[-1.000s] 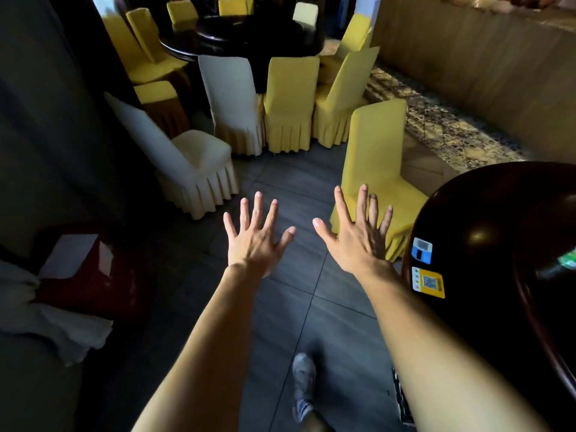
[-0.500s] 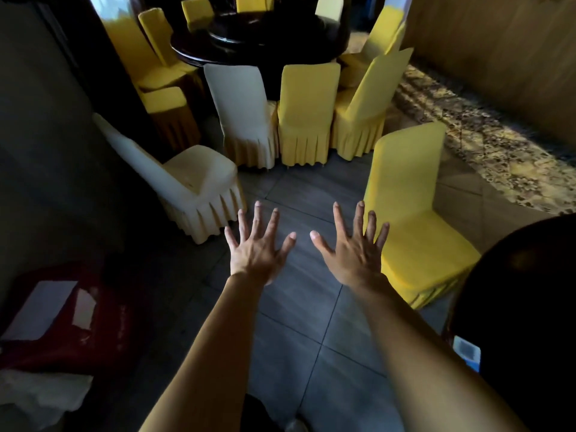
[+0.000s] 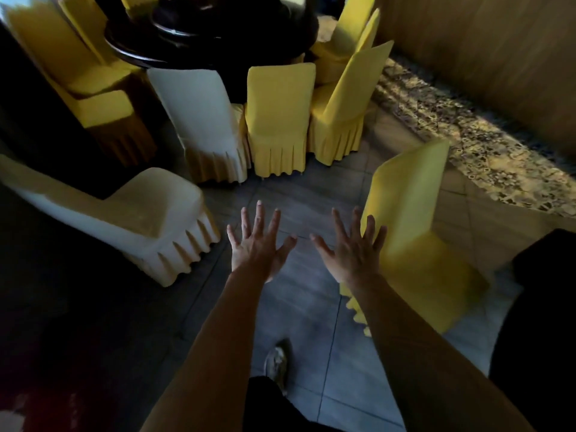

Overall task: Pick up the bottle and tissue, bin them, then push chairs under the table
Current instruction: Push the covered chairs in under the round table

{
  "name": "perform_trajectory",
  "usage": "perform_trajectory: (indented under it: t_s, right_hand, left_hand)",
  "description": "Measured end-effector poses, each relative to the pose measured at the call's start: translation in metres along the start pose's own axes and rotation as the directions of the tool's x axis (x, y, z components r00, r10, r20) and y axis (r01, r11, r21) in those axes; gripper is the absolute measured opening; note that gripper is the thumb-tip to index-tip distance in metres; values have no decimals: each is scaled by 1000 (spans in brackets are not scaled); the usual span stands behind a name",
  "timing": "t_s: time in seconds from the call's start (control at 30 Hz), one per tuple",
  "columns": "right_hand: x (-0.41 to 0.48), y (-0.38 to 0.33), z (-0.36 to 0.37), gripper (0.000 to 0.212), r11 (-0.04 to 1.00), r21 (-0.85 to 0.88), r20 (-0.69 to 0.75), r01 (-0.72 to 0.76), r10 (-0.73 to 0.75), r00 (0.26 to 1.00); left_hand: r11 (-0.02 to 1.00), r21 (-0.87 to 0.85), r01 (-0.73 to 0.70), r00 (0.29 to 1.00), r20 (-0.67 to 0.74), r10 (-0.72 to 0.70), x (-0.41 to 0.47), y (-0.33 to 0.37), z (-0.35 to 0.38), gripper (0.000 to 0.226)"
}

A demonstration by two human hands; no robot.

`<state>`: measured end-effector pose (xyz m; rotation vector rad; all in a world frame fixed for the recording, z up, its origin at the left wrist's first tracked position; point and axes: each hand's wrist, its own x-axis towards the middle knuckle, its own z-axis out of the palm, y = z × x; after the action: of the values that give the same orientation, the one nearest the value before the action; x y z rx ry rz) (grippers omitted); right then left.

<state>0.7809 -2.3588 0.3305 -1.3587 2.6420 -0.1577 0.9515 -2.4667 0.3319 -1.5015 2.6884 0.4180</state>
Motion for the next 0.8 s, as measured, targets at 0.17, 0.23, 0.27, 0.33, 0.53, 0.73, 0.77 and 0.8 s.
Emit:
perform_trajectory:
  t_s: [0.17,0.23,0.27,0.33,0.53,0.73,0.77,0.8]
  right_hand:
    - [81,-7,-16,91,995,25,-30,-101,102,994]
    - [108,-2,-18,90,989,42,-27,-139,141,990]
    - [120,1,-19,89,987,48,-21,-155,156,988]
    - [148,9,-19,89,980,64,-17,-186,188,982]
    - [242,47,-18,91,962,91,-1,-257,258,966]
    - [349,94,-10,87,930,138,24,-341,341,940]
    - [364,102,-9,87,922,143,37,-360,359,933]
    - [379,110,-8,86,912,150,55,-382,379,924]
  left_hand:
    - [999,-9,-42,999,-11,42,106,0,-17,84]
    - [998,-14,-63,998,0,63,141,4,-21,84]
    - [997,-11,-77,997,8,77,156,7,-22,84]
    - [994,-4,-108,994,19,108,187,16,-20,85]
    - [987,-28,-161,987,15,162,287,54,-4,90]
    - [983,-6,-185,983,10,185,403,99,16,89]
    - [982,-3,-189,982,15,189,419,107,18,88]
    - [981,0,-195,981,25,195,434,116,20,87]
